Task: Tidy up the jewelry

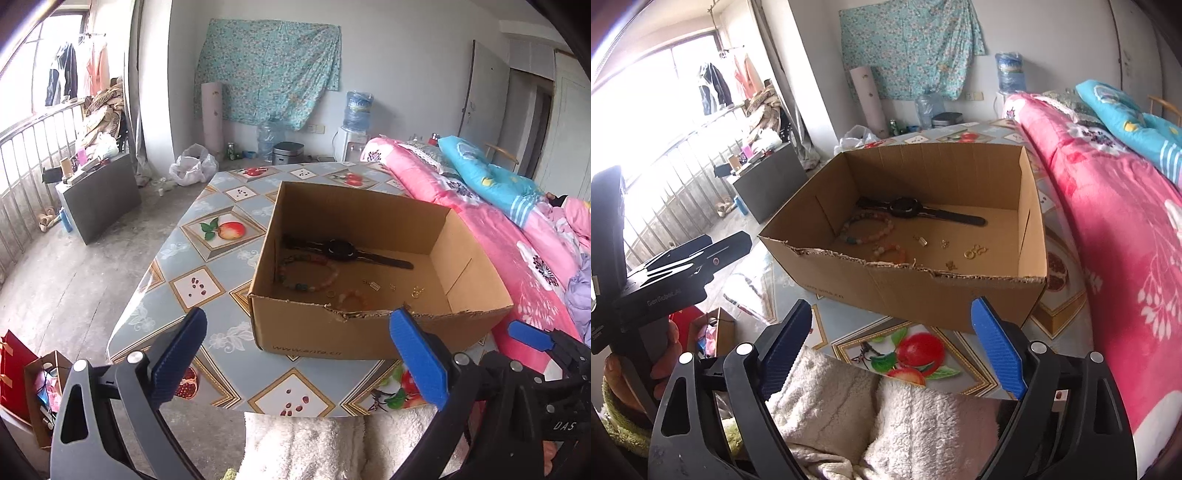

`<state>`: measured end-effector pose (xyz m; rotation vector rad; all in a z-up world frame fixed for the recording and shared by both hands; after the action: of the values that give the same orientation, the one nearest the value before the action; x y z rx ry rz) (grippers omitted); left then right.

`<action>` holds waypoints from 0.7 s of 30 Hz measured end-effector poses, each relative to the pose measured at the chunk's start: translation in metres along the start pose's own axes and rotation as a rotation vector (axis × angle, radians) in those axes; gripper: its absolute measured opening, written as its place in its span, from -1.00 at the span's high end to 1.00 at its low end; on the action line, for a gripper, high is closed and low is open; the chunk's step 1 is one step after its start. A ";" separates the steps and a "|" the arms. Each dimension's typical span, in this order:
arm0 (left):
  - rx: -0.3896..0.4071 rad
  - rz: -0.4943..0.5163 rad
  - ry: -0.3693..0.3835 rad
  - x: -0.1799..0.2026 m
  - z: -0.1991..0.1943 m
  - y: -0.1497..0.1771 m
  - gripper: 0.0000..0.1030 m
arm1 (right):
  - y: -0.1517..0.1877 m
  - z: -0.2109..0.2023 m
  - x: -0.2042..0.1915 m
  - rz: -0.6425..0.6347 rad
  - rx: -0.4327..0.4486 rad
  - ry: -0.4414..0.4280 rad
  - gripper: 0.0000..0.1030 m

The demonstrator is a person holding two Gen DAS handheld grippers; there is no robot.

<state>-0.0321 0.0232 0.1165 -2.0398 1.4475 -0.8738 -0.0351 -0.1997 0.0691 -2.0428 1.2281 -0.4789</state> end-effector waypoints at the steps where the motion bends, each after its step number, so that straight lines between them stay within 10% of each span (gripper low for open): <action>1: 0.000 0.008 -0.012 0.001 0.002 0.002 -0.89 | 0.001 0.001 -0.001 0.004 -0.004 0.003 -0.66; 21: -0.232 0.070 -0.075 0.034 0.053 0.022 -0.89 | 0.005 0.034 0.021 0.110 -0.147 0.085 -0.76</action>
<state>0.0011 -0.0149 0.0727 -2.1470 1.6327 -0.6182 -0.0063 -0.2071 0.0411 -2.0806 1.4571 -0.4386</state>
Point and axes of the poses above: each gripper's, at about its wrist camera, not at the fingertips, and z roughly the way its jaws point, x to its right, y to its underside, the point moved 1 cm from there along z, roughly the way its jaws point, and after that the axes turned 14 degrees about -z, right-handed, at the moved point
